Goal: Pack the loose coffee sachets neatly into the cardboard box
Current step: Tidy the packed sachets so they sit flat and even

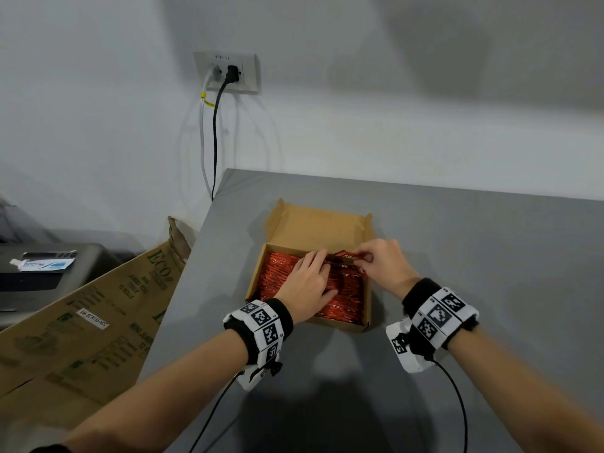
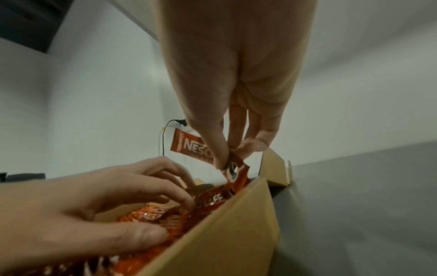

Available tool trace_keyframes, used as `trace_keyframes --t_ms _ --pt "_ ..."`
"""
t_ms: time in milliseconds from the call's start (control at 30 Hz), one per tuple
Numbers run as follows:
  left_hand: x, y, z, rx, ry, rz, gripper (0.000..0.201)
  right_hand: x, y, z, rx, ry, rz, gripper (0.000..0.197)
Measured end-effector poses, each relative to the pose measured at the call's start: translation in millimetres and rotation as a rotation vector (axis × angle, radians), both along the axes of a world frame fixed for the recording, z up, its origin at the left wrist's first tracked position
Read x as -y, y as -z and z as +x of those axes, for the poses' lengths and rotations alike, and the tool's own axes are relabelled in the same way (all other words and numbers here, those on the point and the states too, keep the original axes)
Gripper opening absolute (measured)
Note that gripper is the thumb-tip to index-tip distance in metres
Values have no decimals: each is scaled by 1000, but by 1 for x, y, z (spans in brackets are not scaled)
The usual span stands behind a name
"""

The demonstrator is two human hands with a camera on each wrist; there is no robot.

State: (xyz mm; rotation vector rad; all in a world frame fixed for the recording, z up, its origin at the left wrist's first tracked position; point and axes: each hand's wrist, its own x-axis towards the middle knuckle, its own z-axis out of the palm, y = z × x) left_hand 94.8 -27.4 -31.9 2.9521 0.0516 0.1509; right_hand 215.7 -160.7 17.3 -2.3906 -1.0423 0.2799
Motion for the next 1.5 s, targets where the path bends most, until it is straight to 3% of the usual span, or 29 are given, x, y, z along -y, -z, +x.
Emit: trace_keyframes --t_ms 233,367,533,667,833,1067,1233,1333,1500 --pt "-3 2 1 4 24 -13 53 0 5 0 74 157 274 17" --pt "-3 3 1 6 29 -27 54 -8 6 -3 30 131 344 16" --pt "-2 4 2 10 25 -44 54 -15 8 -6 7 47 214 12" --pt "-2 6 2 -10 32 -23 58 -17 5 -4 -14 76 267 12" --pt "-3 7 3 -39 30 -4 57 -17 8 -1 103 -60 -10 16" --pt "-9 6 5 -46 62 -2 47 -23 12 -5 220 -71 -249 16" --pt "-17 0 4 -22 103 -138 33 -18 16 -4 170 -29 -195 8" --pt "-16 -4 8 -5 66 -127 21 -16 14 -5 164 -24 -193 10" --pt "-15 -5 21 29 25 -55 20 -18 14 -8 196 26 -229 17"
